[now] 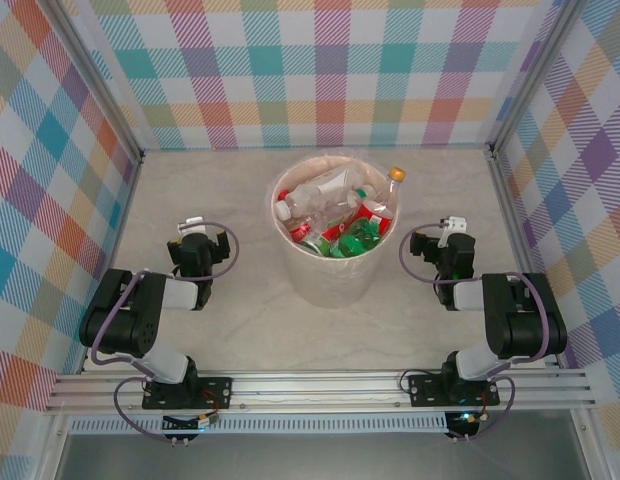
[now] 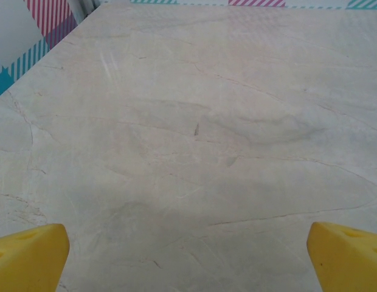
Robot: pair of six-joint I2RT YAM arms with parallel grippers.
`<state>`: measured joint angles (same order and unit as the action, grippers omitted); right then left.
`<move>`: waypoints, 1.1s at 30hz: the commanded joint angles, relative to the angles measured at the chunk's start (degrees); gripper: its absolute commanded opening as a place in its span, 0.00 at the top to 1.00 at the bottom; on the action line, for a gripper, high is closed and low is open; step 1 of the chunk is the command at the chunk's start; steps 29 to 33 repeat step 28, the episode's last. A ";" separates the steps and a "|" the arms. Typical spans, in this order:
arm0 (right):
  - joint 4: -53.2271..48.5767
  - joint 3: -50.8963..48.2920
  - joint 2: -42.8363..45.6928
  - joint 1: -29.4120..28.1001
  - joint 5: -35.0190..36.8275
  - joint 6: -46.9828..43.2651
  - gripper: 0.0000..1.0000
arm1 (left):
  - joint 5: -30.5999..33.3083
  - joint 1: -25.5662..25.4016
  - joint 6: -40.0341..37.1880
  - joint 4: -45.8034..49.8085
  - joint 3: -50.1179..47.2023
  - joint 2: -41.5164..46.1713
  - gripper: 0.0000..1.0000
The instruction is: Put the plastic bottles in the bin
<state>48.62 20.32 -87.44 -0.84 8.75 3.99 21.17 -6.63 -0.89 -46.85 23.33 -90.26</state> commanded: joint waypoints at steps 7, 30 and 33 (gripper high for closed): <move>0.36 2.01 -0.01 -0.56 0.07 -0.56 0.01 | -3.28 0.39 0.93 -4.21 -0.66 -0.29 0.00; 0.16 2.19 -0.08 -0.69 0.10 -0.74 0.01 | -3.26 0.38 0.90 -4.21 -0.62 -0.27 0.00; 0.16 2.19 -0.08 -0.69 0.10 -0.74 0.01 | -3.26 0.38 0.90 -4.21 -0.62 -0.27 0.00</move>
